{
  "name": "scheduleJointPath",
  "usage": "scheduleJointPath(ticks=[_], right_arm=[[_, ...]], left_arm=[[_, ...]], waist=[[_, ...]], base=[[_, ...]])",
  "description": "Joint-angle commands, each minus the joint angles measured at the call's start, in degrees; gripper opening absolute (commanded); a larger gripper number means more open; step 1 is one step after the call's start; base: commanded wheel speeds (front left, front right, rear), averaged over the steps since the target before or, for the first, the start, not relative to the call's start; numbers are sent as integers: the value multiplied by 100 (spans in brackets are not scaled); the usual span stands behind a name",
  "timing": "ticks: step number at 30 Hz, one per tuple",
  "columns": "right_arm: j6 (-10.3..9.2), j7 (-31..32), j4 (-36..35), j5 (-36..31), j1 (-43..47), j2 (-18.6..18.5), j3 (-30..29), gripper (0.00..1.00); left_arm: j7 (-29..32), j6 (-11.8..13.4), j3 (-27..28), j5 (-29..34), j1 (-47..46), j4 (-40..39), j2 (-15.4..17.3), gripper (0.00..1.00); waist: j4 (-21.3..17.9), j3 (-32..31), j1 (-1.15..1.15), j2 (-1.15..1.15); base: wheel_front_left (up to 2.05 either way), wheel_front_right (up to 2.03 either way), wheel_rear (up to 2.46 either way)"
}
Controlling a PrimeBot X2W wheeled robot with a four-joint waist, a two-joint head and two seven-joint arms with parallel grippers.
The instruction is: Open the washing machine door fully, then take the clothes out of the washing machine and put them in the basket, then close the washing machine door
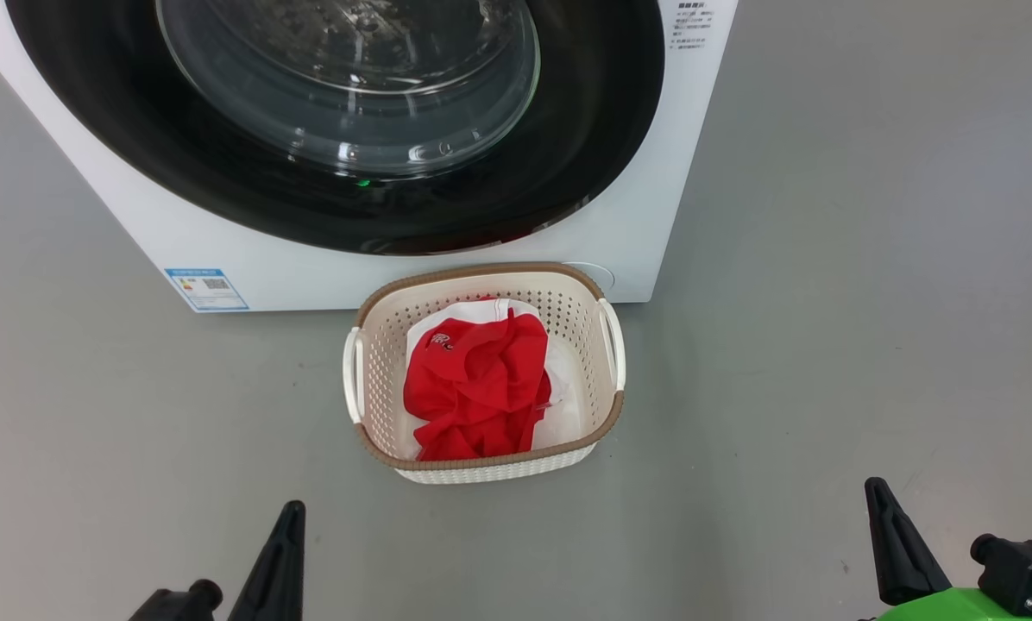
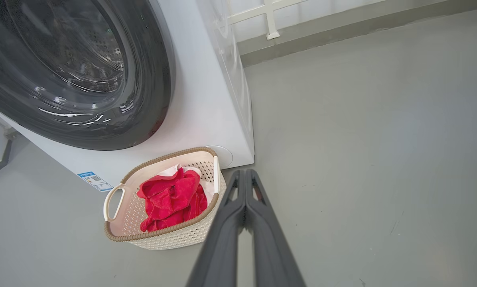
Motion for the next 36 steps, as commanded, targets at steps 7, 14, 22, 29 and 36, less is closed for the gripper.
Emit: scheduleJointPath(ticks=[7, 14, 22, 29, 36], right_arm=[[0, 112, -146, 457, -45, -66, 7, 0], [-1, 217, -147, 849, -119, -78, 13, 0], [-1, 340, -166, 1295, -185, -90, 17, 0], [-2, 450, -187, 1682, -240, -97, 17, 0], [-2, 561, -208, 2066, -293, -104, 16, 0]], left_arm=[[65, 4, 21, -524, -18, -138, 86, 0], [152, -1, 26, -988, -71, -111, 121, 0], [257, -7, 39, -1512, -119, -92, 157, 0], [352, -11, 55, -1967, -157, -85, 186, 0], [450, -13, 78, -2414, -189, -94, 210, 0]], waist=[[-8, -72, 5, 0], [-15, -115, 0, 0], [-23, -175, 0, 0], [-30, -227, 0, 0], [-38, -279, 0, 0]], base=[[0, 0, 0], [0, 0, 0], [0, 0, 0], [0, 0, 0], [0, 0, 0]])
